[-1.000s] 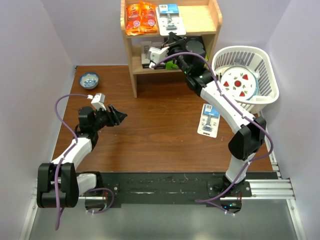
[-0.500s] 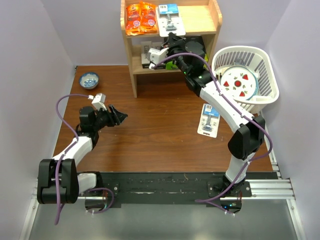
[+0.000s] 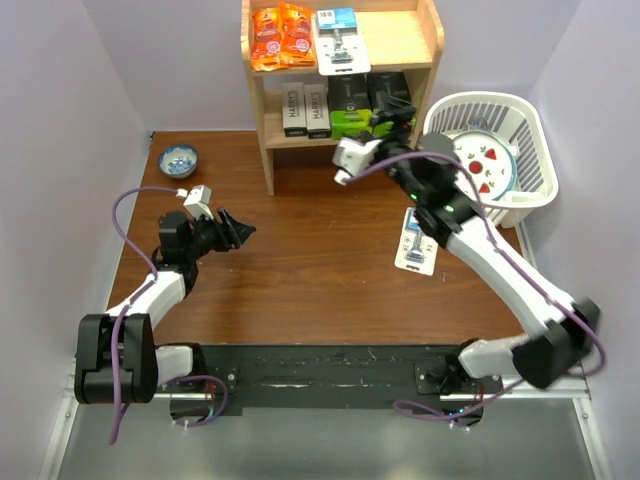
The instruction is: Place and organize the shaving razors onto the shelf
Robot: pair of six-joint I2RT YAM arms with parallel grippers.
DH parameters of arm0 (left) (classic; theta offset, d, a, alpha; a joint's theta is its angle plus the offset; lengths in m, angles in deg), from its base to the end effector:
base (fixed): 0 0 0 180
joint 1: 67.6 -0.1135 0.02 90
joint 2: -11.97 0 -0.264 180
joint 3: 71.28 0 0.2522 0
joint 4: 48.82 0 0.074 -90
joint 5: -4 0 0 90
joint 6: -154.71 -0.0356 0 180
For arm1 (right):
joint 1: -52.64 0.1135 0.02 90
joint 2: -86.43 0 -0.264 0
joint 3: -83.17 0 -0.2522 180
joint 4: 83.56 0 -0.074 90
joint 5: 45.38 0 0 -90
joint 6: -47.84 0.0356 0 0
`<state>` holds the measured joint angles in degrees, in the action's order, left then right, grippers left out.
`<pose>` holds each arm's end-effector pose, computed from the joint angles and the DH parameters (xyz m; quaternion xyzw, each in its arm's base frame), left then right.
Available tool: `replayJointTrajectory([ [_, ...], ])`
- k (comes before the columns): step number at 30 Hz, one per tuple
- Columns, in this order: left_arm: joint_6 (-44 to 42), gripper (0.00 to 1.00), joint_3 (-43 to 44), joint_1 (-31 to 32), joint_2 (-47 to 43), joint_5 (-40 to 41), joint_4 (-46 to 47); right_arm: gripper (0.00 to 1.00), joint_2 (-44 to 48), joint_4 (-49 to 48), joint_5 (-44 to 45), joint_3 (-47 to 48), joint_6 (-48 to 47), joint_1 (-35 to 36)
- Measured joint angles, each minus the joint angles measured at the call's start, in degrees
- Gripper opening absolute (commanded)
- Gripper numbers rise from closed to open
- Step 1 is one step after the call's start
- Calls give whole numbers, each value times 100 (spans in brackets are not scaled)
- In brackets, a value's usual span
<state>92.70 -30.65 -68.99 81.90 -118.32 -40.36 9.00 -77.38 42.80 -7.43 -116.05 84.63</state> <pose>0.2470 -0.0130 0.2010 -0.0477 0.8050 -0.3484 0.4778 0.2694 0.1696 0.4345 -0.5421 0.3946 -0.2553 0.6966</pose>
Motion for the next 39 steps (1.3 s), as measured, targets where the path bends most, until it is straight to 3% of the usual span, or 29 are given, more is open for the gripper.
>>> replayJointTrajectory([
  [4, -2, 60, 0, 0, 4, -7, 4, 85, 1014, 990, 621, -50, 2009, 11],
  [8, -4, 60, 0, 0, 7, -7, -2, 74, 1211, 1919, 1117, -363, 4347, -299],
  [13, -28, 60, 2, 0, 24, -26, -79, 67, 286, 3239, 1390, -859, 6402, -859],
  [18, -87, 60, 2, 0, 17, -26, -105, 59, -579, 4138, 1436, -946, 7757, -1143],
  [26, -264, 60, 2, -37, -208, -22, -363, 54, -1147, 4422, 1427, -942, 8939, -1558],
  [39, -365, 60, -26, -354, -289, 17, -435, 48, -2096, 3915, 1410, -949, 8933, -1871],
])
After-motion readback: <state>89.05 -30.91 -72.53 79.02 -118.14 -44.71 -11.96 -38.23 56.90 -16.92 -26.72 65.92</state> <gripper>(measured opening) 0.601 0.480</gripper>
